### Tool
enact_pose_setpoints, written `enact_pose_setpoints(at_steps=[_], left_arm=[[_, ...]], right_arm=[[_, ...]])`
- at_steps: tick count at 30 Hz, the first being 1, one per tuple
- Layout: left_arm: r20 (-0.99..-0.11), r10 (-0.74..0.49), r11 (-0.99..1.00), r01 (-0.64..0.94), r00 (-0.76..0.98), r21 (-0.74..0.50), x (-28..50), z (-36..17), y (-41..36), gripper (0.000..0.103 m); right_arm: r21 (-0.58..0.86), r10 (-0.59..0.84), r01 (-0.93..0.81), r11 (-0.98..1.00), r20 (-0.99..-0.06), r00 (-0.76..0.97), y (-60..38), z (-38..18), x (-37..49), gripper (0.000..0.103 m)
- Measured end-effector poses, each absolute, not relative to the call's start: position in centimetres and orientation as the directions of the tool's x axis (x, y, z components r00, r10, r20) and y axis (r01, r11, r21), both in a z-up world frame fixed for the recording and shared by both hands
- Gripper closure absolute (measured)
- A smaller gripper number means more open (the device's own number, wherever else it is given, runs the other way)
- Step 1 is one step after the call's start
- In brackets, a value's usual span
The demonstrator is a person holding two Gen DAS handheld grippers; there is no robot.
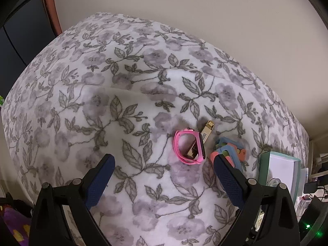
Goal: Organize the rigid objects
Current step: 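Move both tools away from the tray back over the pile, then lower the left tool onto the purple highlighter and close on it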
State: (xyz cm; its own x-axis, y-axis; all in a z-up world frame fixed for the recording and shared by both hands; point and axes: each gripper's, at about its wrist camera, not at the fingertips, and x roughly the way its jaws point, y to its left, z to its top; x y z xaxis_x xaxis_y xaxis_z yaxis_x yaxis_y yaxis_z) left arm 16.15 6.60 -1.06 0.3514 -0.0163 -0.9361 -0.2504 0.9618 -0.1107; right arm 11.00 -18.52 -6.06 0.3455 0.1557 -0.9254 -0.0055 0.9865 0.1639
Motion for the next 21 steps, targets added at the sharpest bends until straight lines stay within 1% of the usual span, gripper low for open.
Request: enact_pose_setpoints(at_steps=[5, 12, 21], left_arm=[[-0.944, -0.032, 0.963, -0.244, 0.328, -0.117, 16.4, -1.8, 6.5, 0.006], [-0.944, -0.044, 0.96, -0.247, 0.328, -0.131, 16.6, -1.9, 6.6, 0.006], [-0.95, -0.067, 0.96, -0.24, 0.305, -0.144, 16.9, -2.8, 6.6, 0.006]], right_arm=[[0.158, 0.15, -0.003, 0.987, -0.933, 0.327, -18.6, -6.3, 11.1, 0.011], [0.191, 0.188, -0.026, 0.981, -0.916, 0.355, -18.5, -4.6, 10.9, 0.011], [0.16, 0.164, -0.039, 0.986, -0.929, 0.331, -17.6, -5.9, 11.3, 0.012]])
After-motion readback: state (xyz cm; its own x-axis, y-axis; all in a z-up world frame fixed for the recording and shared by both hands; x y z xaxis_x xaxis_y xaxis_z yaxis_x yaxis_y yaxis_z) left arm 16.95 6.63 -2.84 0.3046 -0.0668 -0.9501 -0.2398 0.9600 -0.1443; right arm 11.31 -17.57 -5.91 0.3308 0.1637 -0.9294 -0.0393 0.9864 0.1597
